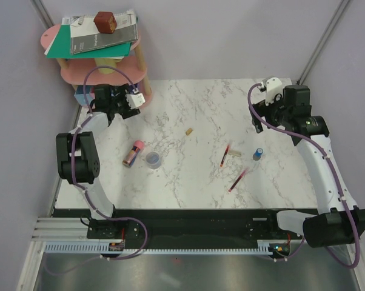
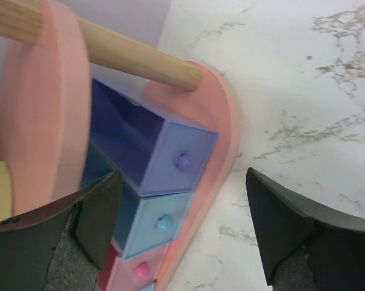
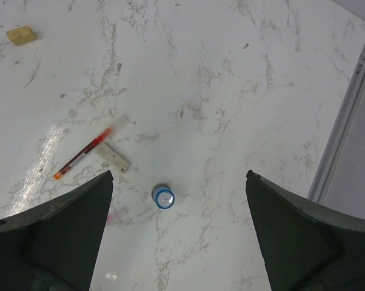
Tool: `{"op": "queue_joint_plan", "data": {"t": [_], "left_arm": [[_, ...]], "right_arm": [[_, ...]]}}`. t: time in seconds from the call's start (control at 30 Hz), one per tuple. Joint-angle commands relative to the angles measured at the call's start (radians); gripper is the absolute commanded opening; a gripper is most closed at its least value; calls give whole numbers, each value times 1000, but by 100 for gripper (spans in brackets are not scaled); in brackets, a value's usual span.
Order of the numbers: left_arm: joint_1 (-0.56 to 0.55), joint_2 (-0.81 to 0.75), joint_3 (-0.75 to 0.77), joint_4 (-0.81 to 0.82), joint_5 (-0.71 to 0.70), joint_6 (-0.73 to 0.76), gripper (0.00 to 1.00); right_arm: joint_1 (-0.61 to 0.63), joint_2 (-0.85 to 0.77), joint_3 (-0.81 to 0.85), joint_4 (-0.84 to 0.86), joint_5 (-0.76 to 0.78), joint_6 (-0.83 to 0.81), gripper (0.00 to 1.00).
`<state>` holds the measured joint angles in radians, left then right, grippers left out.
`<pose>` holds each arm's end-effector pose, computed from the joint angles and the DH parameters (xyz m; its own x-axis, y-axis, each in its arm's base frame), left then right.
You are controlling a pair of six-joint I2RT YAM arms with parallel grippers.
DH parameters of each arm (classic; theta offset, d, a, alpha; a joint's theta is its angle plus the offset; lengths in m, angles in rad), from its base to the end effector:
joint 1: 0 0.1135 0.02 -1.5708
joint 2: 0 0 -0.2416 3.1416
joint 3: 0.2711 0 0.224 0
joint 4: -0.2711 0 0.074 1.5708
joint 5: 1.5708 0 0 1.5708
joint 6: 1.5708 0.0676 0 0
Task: Sort the stationery into containers
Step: Move the storage box to the center of the board.
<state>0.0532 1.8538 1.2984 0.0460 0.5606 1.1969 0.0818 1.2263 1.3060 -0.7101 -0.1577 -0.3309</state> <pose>0.4184 -0.0137 0.2187 0.2117 0.8008 -0.5602 0.6062 0.3421 0.7180 0.2607 0.0320 0.3349 -0.4883 -0.3620 -0.7940 -0.3868 0.9054 -0.1749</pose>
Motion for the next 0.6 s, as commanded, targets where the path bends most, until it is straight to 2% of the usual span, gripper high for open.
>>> {"op": "queue_joint_plan", "data": {"t": [0.0,0.2,0.57], "left_arm": [[-15,13,29,-116,61,69,90],[-32,19,9,-136,42,84,90],[-72,123,108,-135,-82,56,90]], "right_arm": [[7,4,62,-14,7,-25,98],[9,-8,52,-20,23,-26,98],[9,-42,36,-78,73,-65,98]]}}
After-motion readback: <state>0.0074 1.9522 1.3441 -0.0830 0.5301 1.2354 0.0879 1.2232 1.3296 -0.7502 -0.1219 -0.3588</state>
